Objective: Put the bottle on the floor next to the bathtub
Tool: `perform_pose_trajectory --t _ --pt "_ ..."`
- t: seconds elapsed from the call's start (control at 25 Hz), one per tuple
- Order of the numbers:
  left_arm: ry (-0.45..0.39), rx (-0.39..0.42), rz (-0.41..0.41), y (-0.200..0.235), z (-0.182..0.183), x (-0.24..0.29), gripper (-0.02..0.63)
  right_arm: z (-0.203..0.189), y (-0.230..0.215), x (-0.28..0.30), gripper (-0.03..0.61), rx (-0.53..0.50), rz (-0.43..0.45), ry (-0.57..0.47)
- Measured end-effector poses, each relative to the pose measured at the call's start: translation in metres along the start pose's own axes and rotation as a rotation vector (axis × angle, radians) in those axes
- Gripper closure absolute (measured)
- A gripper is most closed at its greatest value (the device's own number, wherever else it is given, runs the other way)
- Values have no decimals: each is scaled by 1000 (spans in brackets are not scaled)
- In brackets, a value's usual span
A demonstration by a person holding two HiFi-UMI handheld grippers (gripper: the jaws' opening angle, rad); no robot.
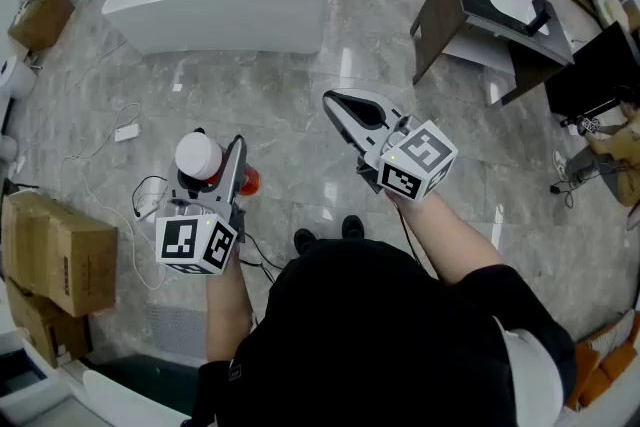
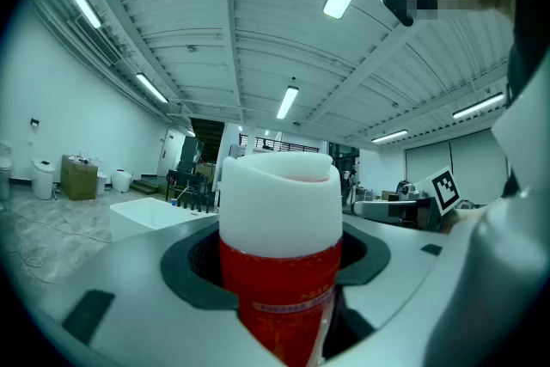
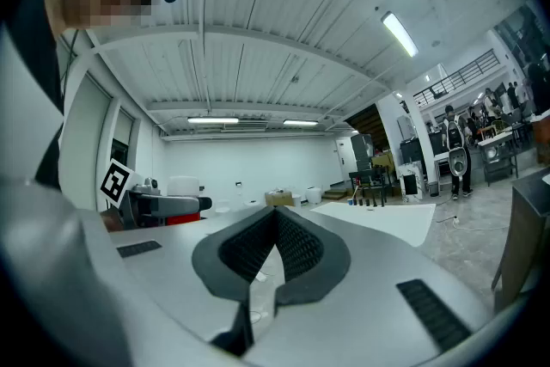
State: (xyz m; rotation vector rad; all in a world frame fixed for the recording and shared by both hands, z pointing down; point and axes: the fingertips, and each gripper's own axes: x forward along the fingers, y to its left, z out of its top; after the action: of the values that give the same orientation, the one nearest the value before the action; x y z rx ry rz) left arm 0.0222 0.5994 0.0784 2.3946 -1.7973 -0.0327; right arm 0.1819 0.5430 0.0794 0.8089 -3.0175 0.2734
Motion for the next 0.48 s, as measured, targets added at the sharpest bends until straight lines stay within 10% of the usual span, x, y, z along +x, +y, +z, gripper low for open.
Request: perform_pose_trajectory --t 0.48 --pt "-14 -11 3 21 1 -12 321 1 23 16 551 -36 13 -11"
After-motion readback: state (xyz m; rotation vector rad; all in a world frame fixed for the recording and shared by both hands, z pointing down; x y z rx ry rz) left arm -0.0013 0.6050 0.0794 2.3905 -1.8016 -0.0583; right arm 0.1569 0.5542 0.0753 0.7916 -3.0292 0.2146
